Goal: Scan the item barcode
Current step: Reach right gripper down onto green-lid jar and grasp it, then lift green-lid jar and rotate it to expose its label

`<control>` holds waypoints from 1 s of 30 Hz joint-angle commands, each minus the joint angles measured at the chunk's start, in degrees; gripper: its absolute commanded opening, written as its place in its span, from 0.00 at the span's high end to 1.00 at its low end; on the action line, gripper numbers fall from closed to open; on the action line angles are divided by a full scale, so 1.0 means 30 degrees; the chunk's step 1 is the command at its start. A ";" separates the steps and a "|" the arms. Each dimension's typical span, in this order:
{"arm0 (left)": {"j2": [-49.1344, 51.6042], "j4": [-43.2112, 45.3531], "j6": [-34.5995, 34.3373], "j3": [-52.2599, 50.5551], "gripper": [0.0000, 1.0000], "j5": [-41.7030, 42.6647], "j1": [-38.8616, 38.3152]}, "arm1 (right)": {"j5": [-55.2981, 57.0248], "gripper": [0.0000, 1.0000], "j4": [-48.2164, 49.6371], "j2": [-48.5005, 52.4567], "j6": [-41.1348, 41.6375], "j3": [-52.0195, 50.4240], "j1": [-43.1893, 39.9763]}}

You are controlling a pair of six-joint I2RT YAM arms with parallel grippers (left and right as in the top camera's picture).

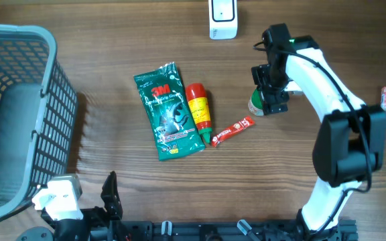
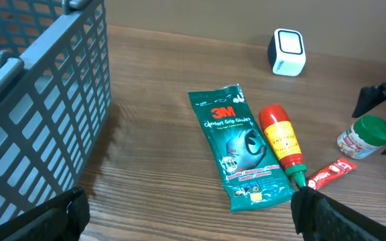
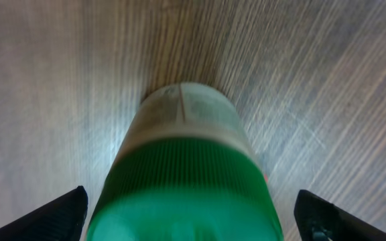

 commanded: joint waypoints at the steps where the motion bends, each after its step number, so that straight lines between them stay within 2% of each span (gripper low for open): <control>1: -0.0124 0.0066 -0.0255 0.0015 0.00 0.0233 0.0102 | 0.0386 0.11 0.0219 0.1180 -0.0255 -0.0255 0.0015; 4: -0.0124 0.0066 -0.0255 0.0015 0.00 0.0233 0.0102 | 0.0517 0.19 0.1064 0.1443 -0.3381 -0.0262 0.0015; 5: -0.0124 0.0066 -0.0255 0.0015 0.00 0.0226 0.0102 | 0.0488 0.25 0.0801 0.1435 -0.4568 -0.0262 0.0015; 7: -0.0124 0.0066 -0.0255 0.0015 0.00 0.0226 0.0102 | 0.0459 0.29 0.0350 0.1435 -0.6601 -0.0255 0.0015; 8: -0.0124 0.0066 -0.0255 0.0015 0.00 0.0233 0.0102 | 0.0452 0.32 0.0299 0.1435 -0.8786 -0.0255 0.0015; 9: -0.0124 0.0066 -0.0255 0.0015 0.00 0.0233 0.0102 | 0.0452 0.32 0.0291 0.1406 -1.2269 -0.0204 0.0015; 10: -0.0124 0.0066 -0.0248 0.0015 0.00 0.0233 0.0102 | 0.0444 0.30 0.0219 0.1406 -1.5861 -0.0058 0.0015; 12: -0.0124 0.0066 -0.0255 0.0015 0.00 0.0226 0.0102 | 0.0248 0.26 -0.0321 0.1406 -2.1136 0.0204 0.0036; 15: -0.0124 0.0066 -0.0255 0.0015 0.00 0.0226 0.0102 | -0.0087 0.26 -0.1268 0.1406 -2.6702 0.0495 0.0051; 16: -0.0124 0.0066 -0.0255 0.0015 0.00 0.0233 0.0102 | 0.0321 0.26 -0.1348 0.1406 -2.7554 0.0495 0.0051; 22: -0.0124 0.0066 -0.0255 0.0015 0.00 0.0226 0.0102 | 0.0510 0.09 -0.1953 0.1239 -2.8217 0.1421 0.0189; 23: -0.0124 0.0066 -0.0255 0.0015 0.00 0.0226 0.0102 | 0.0510 0.00 -0.2710 0.0984 -2.8159 0.2033 0.0357; 25: -0.0124 0.0066 -0.0255 0.0015 0.00 0.0226 0.0102 | 0.0466 0.00 -0.4007 0.0146 -2.7365 0.3038 0.0765; 27: -0.0124 0.0066 -0.0255 0.0015 0.00 0.0233 0.0102 | 0.0459 0.00 -0.5056 -0.0903 -2.4786 0.3920 0.1035; 29: -0.0124 0.0066 -0.0255 0.0015 0.00 0.0233 0.0102 | 0.0539 0.00 -0.5748 -0.2018 -1.9351 0.4459 0.1013; 30: -0.0124 0.0066 -0.0255 0.0015 0.00 0.0233 0.0102 | 0.0605 0.00 -0.5901 -0.2623 -1.5715 0.4444 0.0874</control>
